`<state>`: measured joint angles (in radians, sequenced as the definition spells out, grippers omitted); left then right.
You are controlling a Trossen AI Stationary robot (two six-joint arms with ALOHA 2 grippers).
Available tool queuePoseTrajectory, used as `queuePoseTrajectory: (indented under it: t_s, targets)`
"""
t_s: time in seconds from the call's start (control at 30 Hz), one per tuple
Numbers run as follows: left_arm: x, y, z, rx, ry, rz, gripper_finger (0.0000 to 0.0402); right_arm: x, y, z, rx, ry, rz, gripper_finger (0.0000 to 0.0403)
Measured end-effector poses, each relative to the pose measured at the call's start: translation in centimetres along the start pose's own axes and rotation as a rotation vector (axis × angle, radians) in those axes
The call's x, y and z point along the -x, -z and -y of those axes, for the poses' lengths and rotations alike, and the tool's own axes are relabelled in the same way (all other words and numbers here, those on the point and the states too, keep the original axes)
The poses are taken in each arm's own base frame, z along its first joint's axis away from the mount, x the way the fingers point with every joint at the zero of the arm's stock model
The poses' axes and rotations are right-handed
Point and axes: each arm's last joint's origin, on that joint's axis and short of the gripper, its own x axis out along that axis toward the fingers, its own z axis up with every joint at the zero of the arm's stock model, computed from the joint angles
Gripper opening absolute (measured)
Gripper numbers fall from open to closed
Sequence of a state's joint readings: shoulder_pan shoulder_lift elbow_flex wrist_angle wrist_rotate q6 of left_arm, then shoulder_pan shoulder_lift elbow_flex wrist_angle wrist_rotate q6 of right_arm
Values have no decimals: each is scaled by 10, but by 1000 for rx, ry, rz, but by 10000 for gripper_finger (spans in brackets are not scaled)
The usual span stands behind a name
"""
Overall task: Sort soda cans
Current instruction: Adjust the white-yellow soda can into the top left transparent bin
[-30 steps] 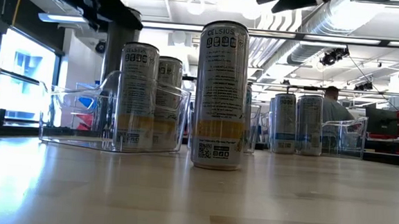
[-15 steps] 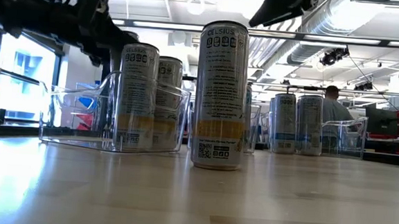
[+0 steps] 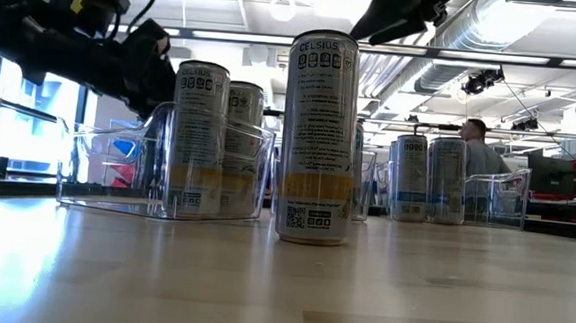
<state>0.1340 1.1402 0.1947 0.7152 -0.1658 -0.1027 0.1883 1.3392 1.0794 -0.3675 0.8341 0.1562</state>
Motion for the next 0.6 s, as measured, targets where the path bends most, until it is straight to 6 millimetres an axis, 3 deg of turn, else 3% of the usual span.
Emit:
queuePoseTrajectory:
  t_s: [0.37, 0.6]
  targets:
    - [-3, 1, -1, -12, -2, 14, 281, 0, 0, 0, 6, 0, 1, 326]
    - [2, -8, -3, 2, -4, 68, 321, 0, 0, 0, 8, -2, -1, 326]
